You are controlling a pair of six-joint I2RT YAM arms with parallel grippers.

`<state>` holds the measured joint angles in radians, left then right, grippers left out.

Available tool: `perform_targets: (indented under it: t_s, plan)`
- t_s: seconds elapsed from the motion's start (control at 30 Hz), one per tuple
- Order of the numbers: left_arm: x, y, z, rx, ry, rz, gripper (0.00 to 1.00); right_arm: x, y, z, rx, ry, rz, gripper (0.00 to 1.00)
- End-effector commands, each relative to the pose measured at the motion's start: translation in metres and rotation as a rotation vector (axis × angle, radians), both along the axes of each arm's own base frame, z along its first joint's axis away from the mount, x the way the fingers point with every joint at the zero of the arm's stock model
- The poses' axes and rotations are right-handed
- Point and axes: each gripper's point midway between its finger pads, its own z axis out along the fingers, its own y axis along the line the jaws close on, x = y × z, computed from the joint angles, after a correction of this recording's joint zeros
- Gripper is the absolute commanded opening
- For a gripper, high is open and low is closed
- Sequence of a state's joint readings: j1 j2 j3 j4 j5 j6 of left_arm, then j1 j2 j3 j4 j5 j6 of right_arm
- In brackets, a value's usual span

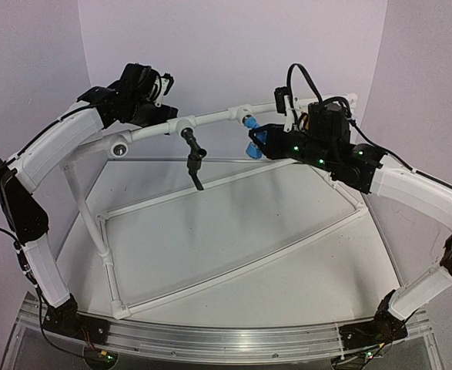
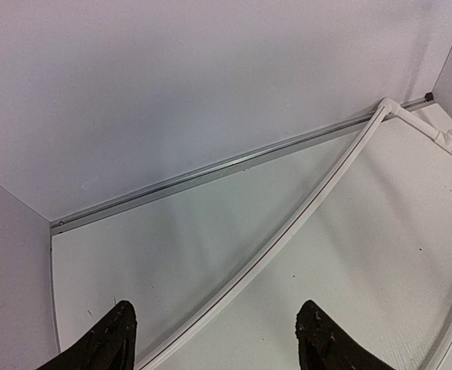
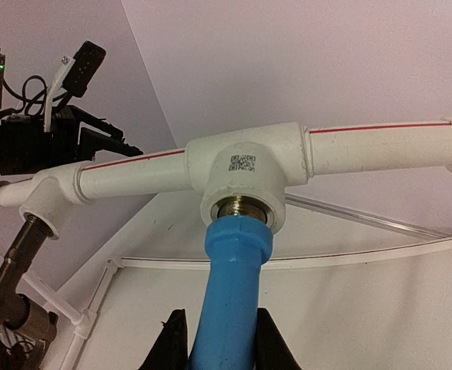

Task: Install the water faucets

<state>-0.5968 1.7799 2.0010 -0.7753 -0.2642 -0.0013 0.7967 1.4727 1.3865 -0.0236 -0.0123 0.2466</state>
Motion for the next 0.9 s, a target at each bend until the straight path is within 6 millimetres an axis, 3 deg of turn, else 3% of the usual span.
perform_targets:
  t_s: [0.0, 0.3, 0.63, 0.87]
  plan:
    - [-0.010, -0.021, 0.002, -0.033, 0.005, -0.061, 0.70, -0.016, 0.007, 0.051, 0.281, 0.038, 0.161, 0.00]
    - [-0.013, -0.018, 0.001, -0.026, 0.009, -0.058, 0.70, -0.014, 0.001, 0.049, 0.445, 0.190, 0.235, 0.00]
    - [-0.016, -0.016, 0.003, -0.025, 0.006, -0.063, 0.70, -0.026, 0.007, 0.052, 0.545, 0.257, 0.333, 0.01]
    - [-0.019, -0.013, 0.005, -0.034, 0.002, -0.060, 0.70, -0.023, -0.003, 0.053, 0.489, 0.195, 0.278, 0.39]
